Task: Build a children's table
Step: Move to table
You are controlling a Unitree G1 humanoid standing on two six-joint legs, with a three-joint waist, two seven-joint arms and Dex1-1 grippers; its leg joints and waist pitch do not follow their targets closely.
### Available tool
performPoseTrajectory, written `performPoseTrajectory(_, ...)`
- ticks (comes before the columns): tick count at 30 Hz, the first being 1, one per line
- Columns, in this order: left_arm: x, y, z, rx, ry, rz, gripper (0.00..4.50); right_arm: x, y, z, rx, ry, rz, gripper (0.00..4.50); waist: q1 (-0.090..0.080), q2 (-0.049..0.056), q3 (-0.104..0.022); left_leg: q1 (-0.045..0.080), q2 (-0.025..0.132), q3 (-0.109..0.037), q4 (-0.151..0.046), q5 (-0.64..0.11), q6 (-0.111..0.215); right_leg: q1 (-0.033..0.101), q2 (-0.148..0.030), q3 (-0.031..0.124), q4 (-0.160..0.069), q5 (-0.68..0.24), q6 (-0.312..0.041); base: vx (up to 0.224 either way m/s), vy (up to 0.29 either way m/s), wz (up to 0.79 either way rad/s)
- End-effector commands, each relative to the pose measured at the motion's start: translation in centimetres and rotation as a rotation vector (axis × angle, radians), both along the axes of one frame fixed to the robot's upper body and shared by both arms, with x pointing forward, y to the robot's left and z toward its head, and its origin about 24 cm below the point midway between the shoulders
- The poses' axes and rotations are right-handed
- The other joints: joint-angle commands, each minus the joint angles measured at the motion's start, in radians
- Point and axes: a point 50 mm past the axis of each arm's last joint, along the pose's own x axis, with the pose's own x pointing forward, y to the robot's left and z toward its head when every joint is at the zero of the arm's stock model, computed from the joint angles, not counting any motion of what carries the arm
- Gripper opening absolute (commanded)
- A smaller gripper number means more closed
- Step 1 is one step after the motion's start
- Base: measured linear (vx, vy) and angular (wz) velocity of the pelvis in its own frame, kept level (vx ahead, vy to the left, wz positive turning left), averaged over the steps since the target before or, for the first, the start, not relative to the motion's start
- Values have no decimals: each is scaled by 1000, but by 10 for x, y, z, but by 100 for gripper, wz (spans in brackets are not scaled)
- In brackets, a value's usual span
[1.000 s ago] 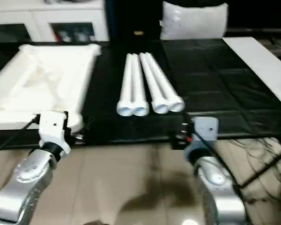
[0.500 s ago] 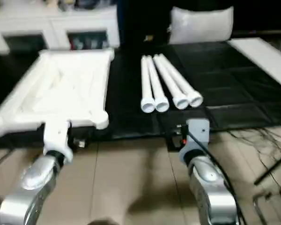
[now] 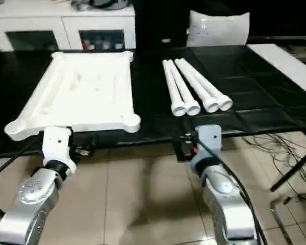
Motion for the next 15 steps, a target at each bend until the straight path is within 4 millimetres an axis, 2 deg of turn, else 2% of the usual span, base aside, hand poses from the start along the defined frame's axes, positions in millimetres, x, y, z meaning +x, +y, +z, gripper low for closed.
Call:
performPoseTrajectory(1,1,-2,1,-1,-11,2,448,4,-3,4,-7,-10,6,450,-4,-10,-39,17,80,-30,-127,-498,-11,20,-49,28,-108,-605,-97,0,0,0)
performPoseTrajectory(2,1,-2,2,0,-13,0,448,5,-3,5,-5,-13,12,450,-1,-11,-43,14,77,-20,-128,-431,24,35,-46,27,-115,-584,-108,0,0,0)
performPoseTrajectory(3,0,-3,3,1,-16,-2,448,5,-2,6,-3,-16,20,450,1,-12,-46,15,77,-15,-130,-392,43,38,-44,27,-116,-553,-118,69,-37,2)
performPoseTrajectory(4,0,-3,3,1,-17,-3,448,5,-2,6,-2,-17,23,450,3,-15,-45,16,78,-9,-135,-335,75,46,-38,25,-116,-497,-140,79,-35,1)
performPoseTrajectory(5,0,-3,3,1,-19,-5,448,6,-2,7,-1,-18,28,450,4,-15,-43,12,81,-2,-139,-307,92,55,-35,22,-118,-490,-150,79,-35,1)
performPoseTrajectory(6,0,-3,3,1,-19,-5,448,6,-2,7,-1,-18,28,450,5,-11,-50,21,84,4,-137,-268,101,56,-31,22,-113,-428,-168,103,-31,0)
performPoseTrajectory(7,0,-3,7,-1,-31,-2,448,6,-1,10,-12,-38,48,450,5,-17,-52,22,86,4,-138,-243,114,59,-26,22,-109,-381,-178,142,-22,0)
performPoseTrajectory(8,0,-3,7,-1,-31,-2,448,6,-1,10,-12,-38,48,450,6,-6,-60,28,84,4,-136,-164,141,67,-15,16,-95,-268,-194,142,-22,0)
performPoseTrajectory(9,1,-2,9,-3,-38,0,448,6,0,12,-16,-49,61,450,3,-7,-75,48,75,-1,-120,-25,199,68,0,10,-72,-102,-204,192,-17,-1)
performPoseTrajectory(10,1,-2,9,-3,-38,0,448,6,0,12,-16,-49,61,450,3,-7,-75,48,75,-1,-120,-25,199,68,0,10,-72,-102,-204,203,-14,2)
performPoseTrajectory(11,1,-1,11,-4,-46,6,448,5,3,15,-6,-58,83,450,-1,-12,-85,77,63,-16,-98,194,347,56,24,1,-37,74,-191,203,-14,2)
performPoseTrajectory(12,2,-1,16,-4,-64,4,448,3,7,19,7,-77,121,450,22,-52,-77,-20,0,-26,-60,258,482,123,11,-13,-66,144,-124,150,-12,12)
performPoseTrajectory(13,2,-1,20,-5,-77,-1,448,2,10,21,25,-90,139,450,38,-37,-77,-56,-30,-3,-34,229,488,163,-23,4,-86,166,-101,144,20,46)
performPoseTrajectory(14,2,-1,25,-3,-99,-15,448,1,14,27,37,-124,169,450,29,-1,-85,-41,20,-33,-42,270,420,169,-35,-22,-76,129,-68,144,20,46)
performPoseTrajectory(15,2,-1,25,-3,-99,-15,448,1,14,27,37,-124,169,450,14,7,-84,44,41,-80,-63,331,444,111,34,-58,-31,89,-48,184,-5,58)
